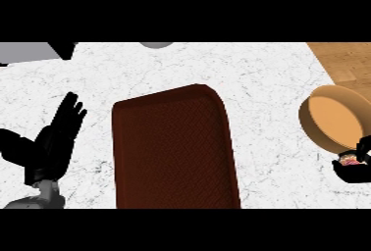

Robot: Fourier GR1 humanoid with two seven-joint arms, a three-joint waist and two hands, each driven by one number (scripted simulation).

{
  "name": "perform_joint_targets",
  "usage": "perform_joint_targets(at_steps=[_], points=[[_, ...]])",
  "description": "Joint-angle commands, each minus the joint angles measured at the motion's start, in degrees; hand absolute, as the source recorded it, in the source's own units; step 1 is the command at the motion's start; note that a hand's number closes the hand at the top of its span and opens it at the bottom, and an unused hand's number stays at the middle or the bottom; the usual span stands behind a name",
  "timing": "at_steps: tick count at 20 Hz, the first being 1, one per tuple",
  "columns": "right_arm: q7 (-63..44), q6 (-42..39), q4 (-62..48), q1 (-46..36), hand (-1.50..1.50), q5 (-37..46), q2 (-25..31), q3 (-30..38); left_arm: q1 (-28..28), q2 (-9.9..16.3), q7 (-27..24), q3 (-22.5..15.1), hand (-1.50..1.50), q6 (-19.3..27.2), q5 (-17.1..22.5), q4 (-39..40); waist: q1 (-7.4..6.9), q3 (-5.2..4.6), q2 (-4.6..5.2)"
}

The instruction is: Pick the cupcake from the tray and place it in the pot

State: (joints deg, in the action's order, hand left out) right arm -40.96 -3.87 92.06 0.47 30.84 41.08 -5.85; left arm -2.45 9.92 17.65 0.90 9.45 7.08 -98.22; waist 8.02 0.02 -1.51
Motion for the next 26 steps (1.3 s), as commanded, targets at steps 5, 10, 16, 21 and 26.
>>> perform_joint_targets(at_steps=[5,10,16,21,26], points=[[11.90,5.05,10.96,18.69,1.50,-8.66,11.60,24.43,1.89,1.09,0.59,0.08,0.00,-2.17,1.24,-1.99,-1.68,-0.08,0.12],[14.57,-0.16,19.53,21.05,1.50,-17.63,14.77,40.30,-1.41,0.38,1.53,-0.54,0.00,-1.08,0.32,-1.16,-1.93,-0.18,0.26],[20.91,-6.94,27.34,23.54,1.50,-26.23,13.68,57.19,-1.72,0.89,2.50,-0.19,0.00,-2.19,1.22,-1.70,-3.43,-0.13,0.41],[11.40,-14.45,28.49,17.31,1.50,-35.70,17.60,66.22,-4.75,-2.00,5.50,-4.82,0.00,-0.06,-1.96,-2.88,-6.49,-0.10,1.15],[2.79,-17.91,25.26,11.53,1.50,-37.63,21.51,64.55,-3.56,-3.68,-1.02,-5.02,0.00,-2.35,-2.04,2.67,-7.80,-0.09,1.51]])
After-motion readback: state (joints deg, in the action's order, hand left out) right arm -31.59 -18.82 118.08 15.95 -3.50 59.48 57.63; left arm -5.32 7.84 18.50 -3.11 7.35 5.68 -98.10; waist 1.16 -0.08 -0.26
